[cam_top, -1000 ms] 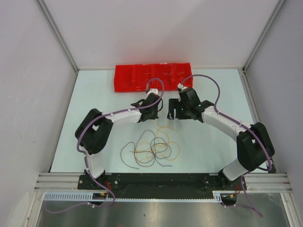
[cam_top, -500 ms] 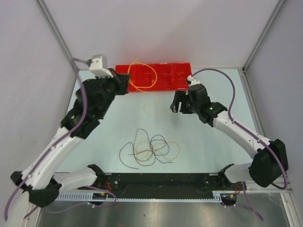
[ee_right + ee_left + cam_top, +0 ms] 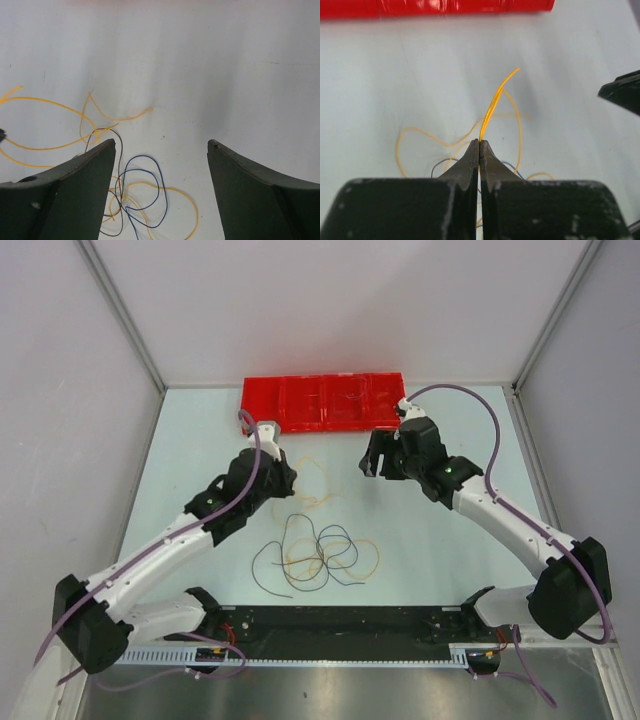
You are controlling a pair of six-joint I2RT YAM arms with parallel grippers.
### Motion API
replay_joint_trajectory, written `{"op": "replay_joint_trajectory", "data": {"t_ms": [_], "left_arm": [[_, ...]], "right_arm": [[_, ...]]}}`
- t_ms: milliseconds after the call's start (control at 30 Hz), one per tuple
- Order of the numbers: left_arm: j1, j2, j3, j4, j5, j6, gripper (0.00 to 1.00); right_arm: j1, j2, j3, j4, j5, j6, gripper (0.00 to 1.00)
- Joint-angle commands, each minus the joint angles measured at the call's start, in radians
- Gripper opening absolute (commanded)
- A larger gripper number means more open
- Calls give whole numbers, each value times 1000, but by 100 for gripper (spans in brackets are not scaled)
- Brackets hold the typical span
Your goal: Untangle the cables
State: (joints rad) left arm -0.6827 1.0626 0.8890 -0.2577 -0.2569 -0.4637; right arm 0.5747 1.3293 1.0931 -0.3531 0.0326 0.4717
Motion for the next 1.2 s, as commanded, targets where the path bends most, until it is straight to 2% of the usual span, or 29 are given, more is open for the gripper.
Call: {"op": "replay_joint_trajectory", "data": {"t_ms": [0,100,433,533,567,600,633,700,800,933,1067,1167], "left_arm": [[5,54,8,127,93,-44,0],[5,121,30,141,105,-36,0],[40,324,123,61,-15,-10,1],[104,359,134,20,-1,-3,7],[115,370,133,8,5,-3,10],[126,370,130,5,19,-3,34],[144,372,126,3,31,2,53],[158,369,130,-18,48,2,84],[169,327,142,-69,36,3,93],[193,229,151,-156,-2,17,98],[196,116,174,-335,-19,-3,100],[196,-28,143,-409,-18,-7,100]], "right_arm": [[5,-32,5,14,-13,16,79],[5,-32,5,6,-22,18,79],[10,-13,-10,-10,-57,5,78],[17,8,-10,-17,-94,-2,78],[20,22,-10,-18,-99,-5,78],[24,28,-10,-17,-100,-8,78],[33,36,-12,-17,-102,-10,78],[42,59,-12,-11,-111,-18,78],[62,99,-12,17,-157,-38,78],[93,160,-7,49,-207,-83,79],[126,225,34,69,-214,-120,79],[163,283,91,80,-220,-171,80]]}}
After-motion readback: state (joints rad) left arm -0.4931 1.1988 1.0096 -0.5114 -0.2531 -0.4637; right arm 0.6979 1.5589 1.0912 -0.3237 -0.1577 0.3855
